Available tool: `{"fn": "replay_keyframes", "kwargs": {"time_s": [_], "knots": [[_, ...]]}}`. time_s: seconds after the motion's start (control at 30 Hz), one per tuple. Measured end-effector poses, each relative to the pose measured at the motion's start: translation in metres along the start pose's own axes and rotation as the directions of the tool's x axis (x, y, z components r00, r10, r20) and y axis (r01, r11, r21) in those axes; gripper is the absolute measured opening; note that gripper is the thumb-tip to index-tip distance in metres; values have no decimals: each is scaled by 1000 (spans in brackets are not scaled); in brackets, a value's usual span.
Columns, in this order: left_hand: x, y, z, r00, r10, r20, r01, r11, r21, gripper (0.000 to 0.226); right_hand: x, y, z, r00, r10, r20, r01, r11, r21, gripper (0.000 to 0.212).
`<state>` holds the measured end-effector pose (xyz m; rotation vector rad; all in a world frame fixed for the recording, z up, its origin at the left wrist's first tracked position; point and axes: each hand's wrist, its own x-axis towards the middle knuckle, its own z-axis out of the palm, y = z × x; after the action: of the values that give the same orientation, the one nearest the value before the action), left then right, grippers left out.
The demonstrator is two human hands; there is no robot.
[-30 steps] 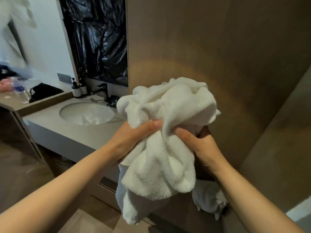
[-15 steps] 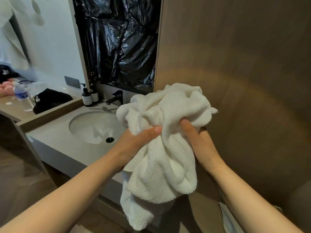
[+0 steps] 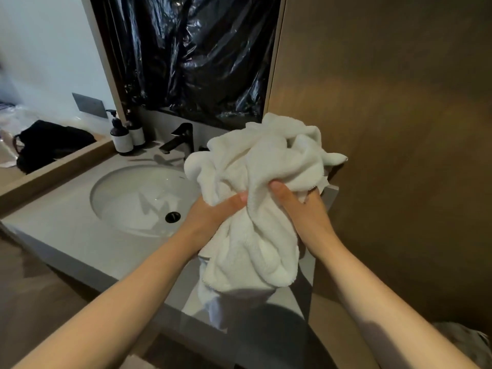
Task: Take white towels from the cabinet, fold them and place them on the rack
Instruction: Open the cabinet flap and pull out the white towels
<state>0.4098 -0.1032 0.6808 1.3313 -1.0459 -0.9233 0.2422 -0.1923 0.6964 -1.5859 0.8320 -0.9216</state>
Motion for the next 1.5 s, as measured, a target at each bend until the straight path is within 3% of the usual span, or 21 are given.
{"fn": "replay_keyframes", "kwargs": {"time_s": [0.17, 0.37, 0.47, 0.6, 0.7, 0.8, 0.9, 1.1, 1.37, 1.5], "knots": [[4, -41, 2, 995, -45, -83, 49, 998, 46, 80, -1, 38, 3, 994, 106, 5, -105, 994, -15, 106], [-5, -72, 6, 982, -78, -173, 111, 975, 191, 96, -18, 68, 5, 980, 197, -29, -197, 980, -15, 103], [-7, -83, 7, 967, -77, -242, 135, 963, 235, 91, -26, 67, 3, 985, 170, -42, -170, 985, -8, 89], [-13, -87, 8, 942, 9, -336, 116, 929, 352, 77, -29, 61, -10, 972, 232, -29, -233, 972, -23, 113], [-17, -92, 11, 923, 30, -383, 130, 914, 385, 59, -24, 58, -12, 962, 275, 4, -274, 961, -41, 117], [-13, -100, 16, 910, -51, -412, 206, 917, 341, 84, -14, 62, -8, 963, 269, -4, -268, 957, -115, 101], [0, -110, 16, 884, -138, -446, 245, 950, 192, 132, -4, 77, -6, 965, 262, 8, -257, 952, -167, 92], [28, -119, 24, 944, -138, -299, 243, 906, 347, 92, 21, 110, -12, 941, 337, -34, -337, 925, -174, 74], [39, -119, 2, 941, -269, -203, 333, 840, 429, 96, 7, 98, -15, 967, 245, -63, -252, 952, -174, 49], [24, -97, -5, 911, -323, -258, 412, 742, 529, 82, -24, 85, -31, 971, 217, -98, -237, 911, -337, 65]]}}
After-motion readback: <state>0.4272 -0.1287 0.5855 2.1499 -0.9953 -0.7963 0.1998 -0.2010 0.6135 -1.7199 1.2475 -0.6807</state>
